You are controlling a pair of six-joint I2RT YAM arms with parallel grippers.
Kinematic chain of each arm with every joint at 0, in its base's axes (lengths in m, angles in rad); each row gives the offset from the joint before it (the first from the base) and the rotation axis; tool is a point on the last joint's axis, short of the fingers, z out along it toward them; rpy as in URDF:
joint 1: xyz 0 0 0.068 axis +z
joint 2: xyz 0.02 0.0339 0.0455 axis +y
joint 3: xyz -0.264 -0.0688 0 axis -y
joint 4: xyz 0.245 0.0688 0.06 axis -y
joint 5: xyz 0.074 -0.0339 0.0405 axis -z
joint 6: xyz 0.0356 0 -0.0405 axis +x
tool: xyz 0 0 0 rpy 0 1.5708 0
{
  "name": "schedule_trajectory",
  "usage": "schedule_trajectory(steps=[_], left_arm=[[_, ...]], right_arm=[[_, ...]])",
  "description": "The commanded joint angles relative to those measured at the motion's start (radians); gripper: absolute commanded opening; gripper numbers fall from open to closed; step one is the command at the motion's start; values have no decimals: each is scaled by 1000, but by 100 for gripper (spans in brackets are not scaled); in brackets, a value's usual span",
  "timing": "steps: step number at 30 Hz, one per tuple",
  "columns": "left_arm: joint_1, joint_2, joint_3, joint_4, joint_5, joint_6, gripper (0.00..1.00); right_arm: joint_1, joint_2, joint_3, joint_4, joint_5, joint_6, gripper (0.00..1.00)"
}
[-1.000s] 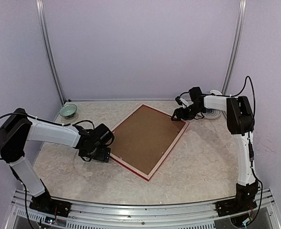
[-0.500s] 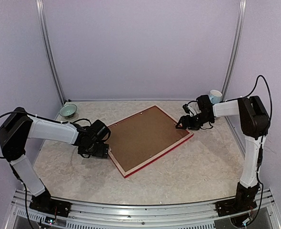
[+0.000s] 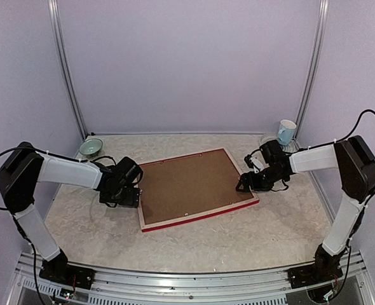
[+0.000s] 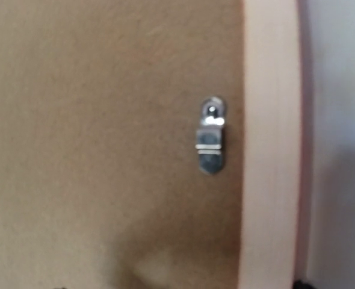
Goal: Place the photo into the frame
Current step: Rotate the photo frame at the center of the board.
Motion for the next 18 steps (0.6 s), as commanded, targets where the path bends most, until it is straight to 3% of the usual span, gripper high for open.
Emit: schedule_trajectory(steps=[1, 6, 12, 18], left_arm=[[4, -23, -4, 58, 74, -16, 99], [40, -82, -26, 67, 51, -74, 99], [57, -177, -7, 96, 60, -97, 99], [56, -139, 48, 125, 127, -80, 99]], right_arm=[[64, -70, -81, -34, -51, 43, 79], [66, -119, -97, -56, 14, 48, 79], [63, -100, 0, -110, 109, 30, 81], [34, -45, 116, -142, 156, 15, 84]])
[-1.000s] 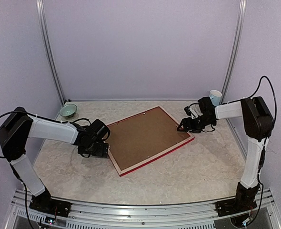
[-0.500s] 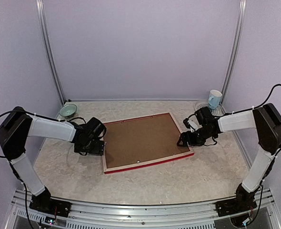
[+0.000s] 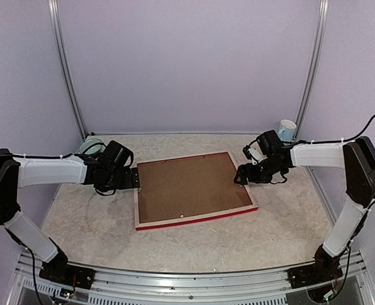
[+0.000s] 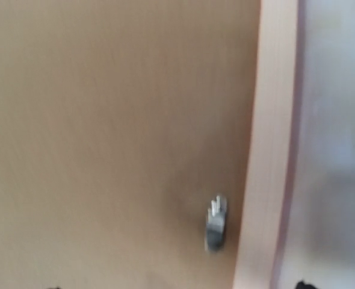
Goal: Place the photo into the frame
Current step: Rotate the photo frame at the center of the board, then press the fastener onto the backboard.
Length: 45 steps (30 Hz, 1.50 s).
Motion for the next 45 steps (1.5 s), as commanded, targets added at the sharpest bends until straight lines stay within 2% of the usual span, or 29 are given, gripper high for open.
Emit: schedule_trajectory(steps=[1, 8, 11, 23, 38, 45], left_arm=[[4, 50, 46, 49, 68, 2, 99], [-2, 162, 77, 81, 81, 11, 99], [-2, 175, 80, 92, 88, 13, 99], [-2, 179, 71, 113, 95, 19, 99], [-4, 197, 57, 130, 109, 11, 99], [-7, 198, 52, 139, 118, 8, 99]], right_arm=[[-24, 52, 87, -37, 62, -17, 84], [-41, 155, 190, -74, 129, -38, 83], [-41, 198, 221, -96, 141, -49, 78], [-31, 205, 202, -99, 116, -81, 64], [18, 221, 209, -138, 199, -96, 60], [28, 236, 213, -147, 223, -101, 52]])
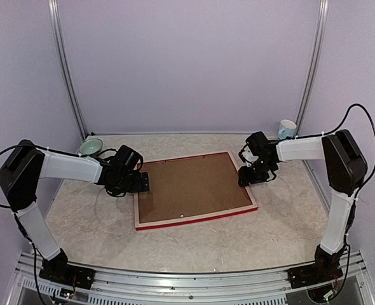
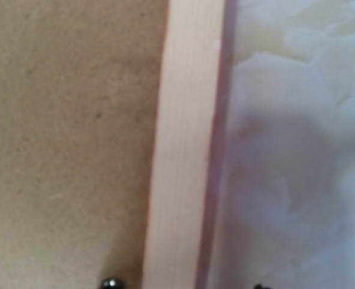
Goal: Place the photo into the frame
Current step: Press the fastener onto the backboard.
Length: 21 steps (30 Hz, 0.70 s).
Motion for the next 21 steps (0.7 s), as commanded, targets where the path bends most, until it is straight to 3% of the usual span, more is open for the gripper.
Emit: schedule_trajectory(steps=[1, 21], left_arm=[[-6, 12, -3, 25, 13, 4, 99], [-11, 28, -12, 42, 26, -2, 99]], right_arm=[[15, 29, 15, -24, 30, -9, 50], [39, 31, 32, -44, 102, -25, 34]])
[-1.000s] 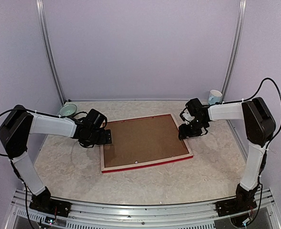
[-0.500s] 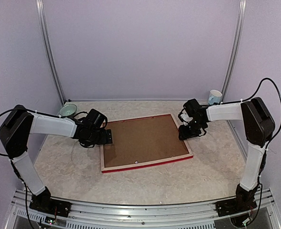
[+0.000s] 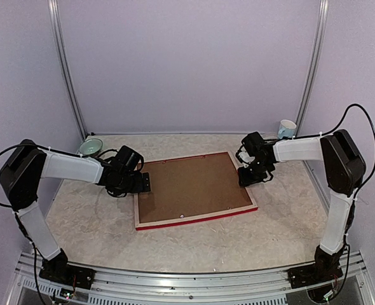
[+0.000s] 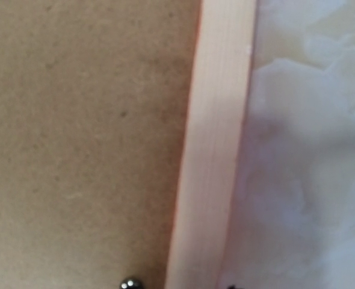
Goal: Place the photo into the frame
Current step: Press the fastener onto the backboard.
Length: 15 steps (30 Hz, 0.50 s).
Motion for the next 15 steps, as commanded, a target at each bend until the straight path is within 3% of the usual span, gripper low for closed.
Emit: schedule_trajectory(steps=[1, 8, 15], left_arm=[[-6, 17, -11, 20, 12, 0, 99], [-6, 17, -12, 21, 9, 0, 99], [-7, 17, -14, 24, 12, -3, 99]], right_arm=[[8, 23, 17, -26, 44, -10, 34], [9, 18, 21, -22, 27, -13, 32], [8, 12, 28, -18, -57, -8, 47]])
